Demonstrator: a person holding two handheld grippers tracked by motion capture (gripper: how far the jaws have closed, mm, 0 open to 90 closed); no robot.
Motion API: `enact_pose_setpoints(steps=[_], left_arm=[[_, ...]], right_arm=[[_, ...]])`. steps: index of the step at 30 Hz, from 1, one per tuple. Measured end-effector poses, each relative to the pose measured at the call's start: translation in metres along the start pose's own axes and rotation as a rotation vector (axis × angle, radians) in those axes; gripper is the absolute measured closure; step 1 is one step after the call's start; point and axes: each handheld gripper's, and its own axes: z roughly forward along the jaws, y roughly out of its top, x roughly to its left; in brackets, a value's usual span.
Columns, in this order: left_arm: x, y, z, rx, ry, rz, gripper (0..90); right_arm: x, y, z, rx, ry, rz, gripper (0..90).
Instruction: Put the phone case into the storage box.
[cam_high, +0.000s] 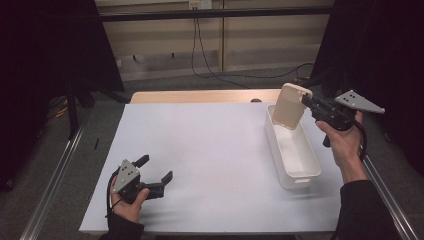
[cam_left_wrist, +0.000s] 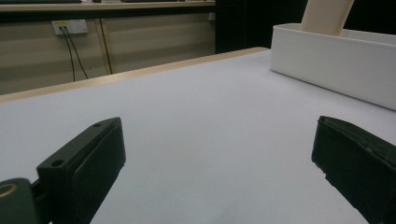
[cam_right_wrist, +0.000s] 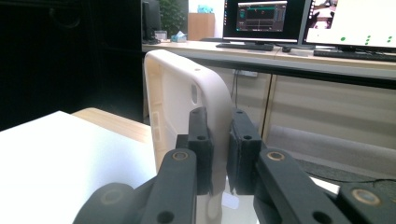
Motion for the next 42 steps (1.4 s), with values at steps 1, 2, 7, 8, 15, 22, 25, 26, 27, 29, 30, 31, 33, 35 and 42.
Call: enact_pose_setpoints(steps=[1, 2, 7, 8, 15, 22, 25, 26, 27, 29, 30, 31, 33, 35, 42], left_arm=[[0.000, 0.000, 0.000, -0.001, -0.003, 0.000, 2.8], [0.000, 0.000, 0.000, -0.002, -0.004, -0.001, 2.7], [0.001, 0.000, 0.000, -0.001, -0.002, -0.005, 2.8], [0.002, 0.000, 0.000, 0.002, -0.003, -0.016, 2.7], [0.004, -0.001, 0.000, 0.003, -0.001, -0.008, 2.8], [0.004, -0.001, 0.000, 0.006, -0.006, -0.009, 2.7], [0.003, 0.000, -0.001, 0.006, -0.004, -0.004, 2.8], [0.003, 0.000, -0.001, 0.006, -0.004, -0.004, 2.8], [0.003, 0.000, -0.001, 0.005, -0.004, -0.003, 2.8], [0.004, 0.000, 0.000, 0.004, -0.004, -0.002, 2.8], [0.004, 0.000, 0.000, 0.004, -0.004, -0.003, 2.7], [0.004, 0.000, 0.000, 0.004, -0.004, -0.004, 2.8], [0.004, -0.001, 0.001, 0.007, -0.019, 0.002, 2.8], [0.004, -0.001, 0.001, 0.008, -0.019, 0.008, 3.1], [0.005, -0.001, 0.001, 0.007, -0.014, 0.006, 2.8]], right_arm=[[-0.001, -0.001, 0.001, 0.002, 0.001, -0.006, 81.4], [-0.002, -0.002, 0.003, 0.008, -0.003, -0.008, 81.4], [-0.005, -0.007, 0.009, 0.020, 0.003, -0.015, 81.3], [-0.005, -0.007, 0.011, 0.025, 0.004, -0.016, 81.3], [-0.012, -0.012, 0.019, 0.043, 0.015, -0.013, 81.4], [-0.018, -0.018, 0.030, 0.043, 0.032, -0.038, 81.3], [-0.024, -0.023, 0.036, 0.052, 0.045, -0.018, 81.3], [-0.025, -0.025, 0.037, 0.056, 0.047, -0.024, 81.3], [-0.027, -0.028, 0.038, 0.058, 0.048, -0.020, 81.3], [-0.030, -0.030, 0.040, 0.066, 0.048, -0.025, 81.3], [-0.032, -0.031, 0.041, 0.064, 0.050, -0.025, 81.3], [-0.033, -0.032, 0.042, 0.063, 0.050, -0.025, 81.3], [-0.037, -0.034, 0.043, 0.063, 0.054, -0.032, 81.4], [-0.039, -0.035, 0.044, 0.056, 0.049, -0.025, 81.4], [-0.039, -0.040, 0.051, 0.073, 0.056, -0.044, 81.4]])
